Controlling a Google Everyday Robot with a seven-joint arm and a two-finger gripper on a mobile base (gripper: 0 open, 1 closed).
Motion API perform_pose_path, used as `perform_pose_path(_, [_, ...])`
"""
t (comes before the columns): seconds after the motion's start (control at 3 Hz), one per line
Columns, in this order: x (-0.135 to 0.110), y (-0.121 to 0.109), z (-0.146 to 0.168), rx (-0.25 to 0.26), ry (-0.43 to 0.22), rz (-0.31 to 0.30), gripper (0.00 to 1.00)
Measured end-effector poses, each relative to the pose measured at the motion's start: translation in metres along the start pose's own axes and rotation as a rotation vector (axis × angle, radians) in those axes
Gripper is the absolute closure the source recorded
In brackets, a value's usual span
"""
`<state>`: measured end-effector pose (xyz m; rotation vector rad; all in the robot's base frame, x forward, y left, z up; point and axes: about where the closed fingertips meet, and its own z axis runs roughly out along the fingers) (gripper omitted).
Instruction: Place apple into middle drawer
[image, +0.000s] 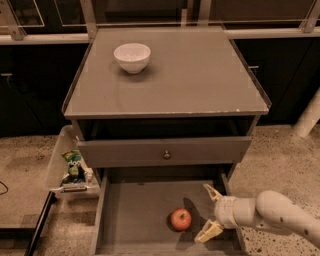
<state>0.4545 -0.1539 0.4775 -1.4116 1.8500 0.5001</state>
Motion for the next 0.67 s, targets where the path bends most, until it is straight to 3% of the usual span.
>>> perform_pose_path(0.33, [-0.0139, -0.0108, -0.0582, 0.093, -0.028, -0.059, 0.0])
perform_pose_path(0.67, [-0.0082, -0.0093, -0.066, 0.109, -0.026, -0.053, 0.0])
